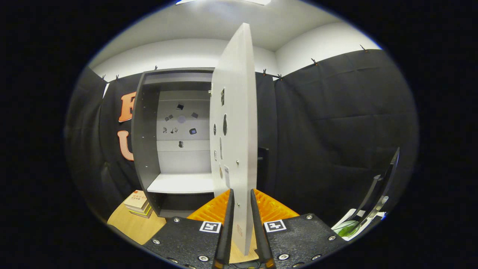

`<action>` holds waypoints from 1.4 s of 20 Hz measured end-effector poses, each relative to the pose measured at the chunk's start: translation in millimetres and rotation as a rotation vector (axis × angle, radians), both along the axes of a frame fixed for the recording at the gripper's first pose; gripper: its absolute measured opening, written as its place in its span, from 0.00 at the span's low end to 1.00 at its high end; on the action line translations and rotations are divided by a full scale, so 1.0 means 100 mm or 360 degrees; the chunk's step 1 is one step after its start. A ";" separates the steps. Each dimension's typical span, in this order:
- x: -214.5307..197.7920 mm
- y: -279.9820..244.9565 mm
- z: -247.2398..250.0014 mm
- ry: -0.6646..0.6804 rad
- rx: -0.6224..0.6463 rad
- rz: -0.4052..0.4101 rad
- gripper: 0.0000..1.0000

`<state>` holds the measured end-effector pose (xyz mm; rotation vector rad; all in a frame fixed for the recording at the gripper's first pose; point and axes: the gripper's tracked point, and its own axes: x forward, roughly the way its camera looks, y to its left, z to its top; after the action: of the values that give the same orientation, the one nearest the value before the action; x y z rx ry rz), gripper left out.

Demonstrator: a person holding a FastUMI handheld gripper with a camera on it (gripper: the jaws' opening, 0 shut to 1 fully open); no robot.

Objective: Open the shoe cabinet door, grab the shoes and put them into the shoe cabinet, then close the shoe cabinet door.

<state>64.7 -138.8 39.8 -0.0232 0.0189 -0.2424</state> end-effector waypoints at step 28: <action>0.52 2.05 -2.91 0.0831 0.0118 0.0528 0.31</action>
<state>116.9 66.5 -251.3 -0.0150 0.5395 0.1015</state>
